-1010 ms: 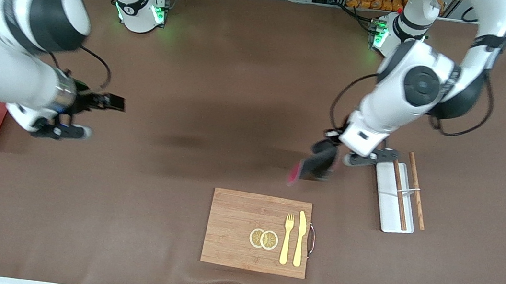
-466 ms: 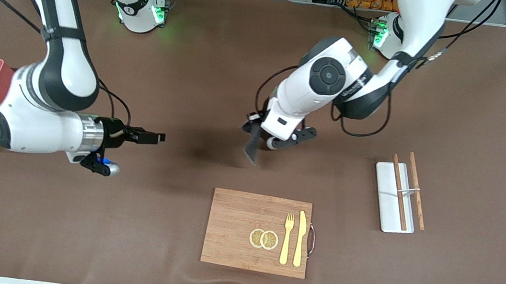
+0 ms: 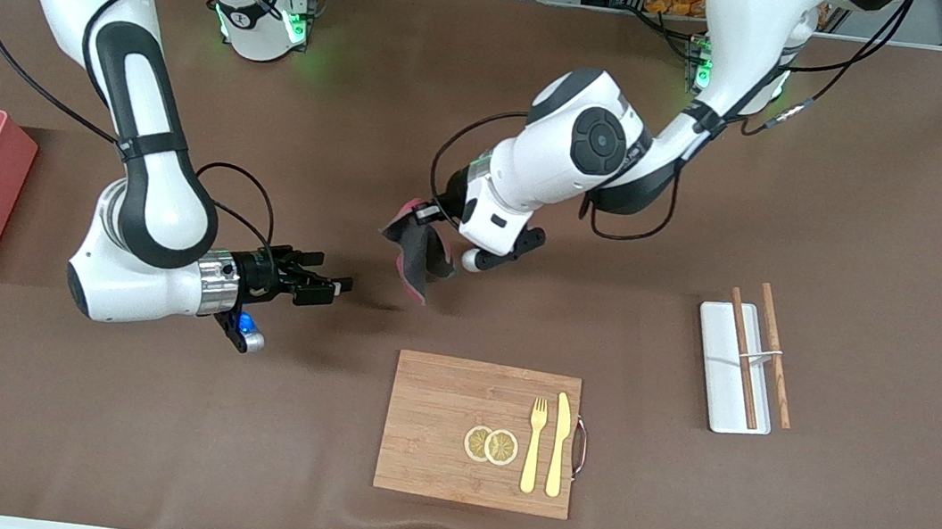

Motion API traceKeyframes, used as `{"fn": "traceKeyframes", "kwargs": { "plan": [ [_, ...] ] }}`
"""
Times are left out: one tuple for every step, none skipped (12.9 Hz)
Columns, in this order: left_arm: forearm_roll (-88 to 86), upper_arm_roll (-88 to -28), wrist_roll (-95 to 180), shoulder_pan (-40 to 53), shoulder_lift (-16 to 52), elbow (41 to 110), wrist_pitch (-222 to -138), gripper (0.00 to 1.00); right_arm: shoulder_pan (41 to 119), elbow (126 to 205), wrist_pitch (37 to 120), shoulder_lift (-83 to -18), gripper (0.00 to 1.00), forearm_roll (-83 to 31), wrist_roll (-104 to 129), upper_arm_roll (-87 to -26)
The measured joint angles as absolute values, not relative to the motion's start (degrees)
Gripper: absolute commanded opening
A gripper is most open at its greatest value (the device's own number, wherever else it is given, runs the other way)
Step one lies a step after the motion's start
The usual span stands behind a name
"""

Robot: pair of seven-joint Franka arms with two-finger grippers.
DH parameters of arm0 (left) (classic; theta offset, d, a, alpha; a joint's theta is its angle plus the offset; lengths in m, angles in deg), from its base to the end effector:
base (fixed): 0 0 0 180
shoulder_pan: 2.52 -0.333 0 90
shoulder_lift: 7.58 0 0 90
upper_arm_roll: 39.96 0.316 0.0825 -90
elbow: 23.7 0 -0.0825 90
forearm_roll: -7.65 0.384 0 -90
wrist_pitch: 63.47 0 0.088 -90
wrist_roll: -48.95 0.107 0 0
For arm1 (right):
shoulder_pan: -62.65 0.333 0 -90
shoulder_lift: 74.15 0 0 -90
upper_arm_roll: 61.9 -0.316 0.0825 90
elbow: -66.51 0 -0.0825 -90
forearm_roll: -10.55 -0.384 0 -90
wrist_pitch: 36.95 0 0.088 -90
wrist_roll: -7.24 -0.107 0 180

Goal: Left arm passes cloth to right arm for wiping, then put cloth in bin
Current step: 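Grasp the cloth with the right gripper from the left gripper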

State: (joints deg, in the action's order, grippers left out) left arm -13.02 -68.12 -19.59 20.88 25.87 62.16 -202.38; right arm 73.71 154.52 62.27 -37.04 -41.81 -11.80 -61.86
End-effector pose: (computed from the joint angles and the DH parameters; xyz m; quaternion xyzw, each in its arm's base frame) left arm 0.5093 -0.5292 0.4035 0.8970 0.3029 -0.1323 0.2934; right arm 0.6447 0.1994 0.2762 -0.8609 0.2272 0.3001 0.3423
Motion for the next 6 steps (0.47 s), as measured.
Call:
{"fn": "traceKeyframes", "kwargs": {
  "plan": [
    [-13.7, -68.1, -22.3, 22.2, 26.7, 61.1, -204.6, 0.00, 73.7, 154.8, 62.3, -37.0, 1.00, -43.4, -12.8, -61.9],
    [-13.8, -68.1, -25.2, 23.6, 27.9, 59.4, -205.9, 0.00, 73.9, 154.8, 62.3, -37.0, 1.00, -44.2, -13.8, -62.0],
    [-13.8, -68.0, -27.4, 24.8, 29.1, 57.5, -206.8, 0.00, 74.1, 154.8, 62.3, -37.0, 1.00, -44.5, -14.6, -62.1],
    [-13.8, -67.9, -28.6, 25.8, 30.2, 56.1, -207.8, 0.00, 74.5, 154.8, 62.2, -37.0, 1.00, -44.6, -15.0, -62.2],
    [-13.8, -67.9, -29.3, 26.4, 31.2, 55.3, -209.1, 0.00, 75.0, 154.8, 62.1, -37.0, 1.00, -44.6, -15.3, -62.3],
    [-13.8, -67.9, -29.9, 27.0, 31.9, 54.8, -210.0, 0.00, 75.7, 155.1, 62.0, -37.0, 0.90, -44.6, -15.6, -62.3]
  ]
}}
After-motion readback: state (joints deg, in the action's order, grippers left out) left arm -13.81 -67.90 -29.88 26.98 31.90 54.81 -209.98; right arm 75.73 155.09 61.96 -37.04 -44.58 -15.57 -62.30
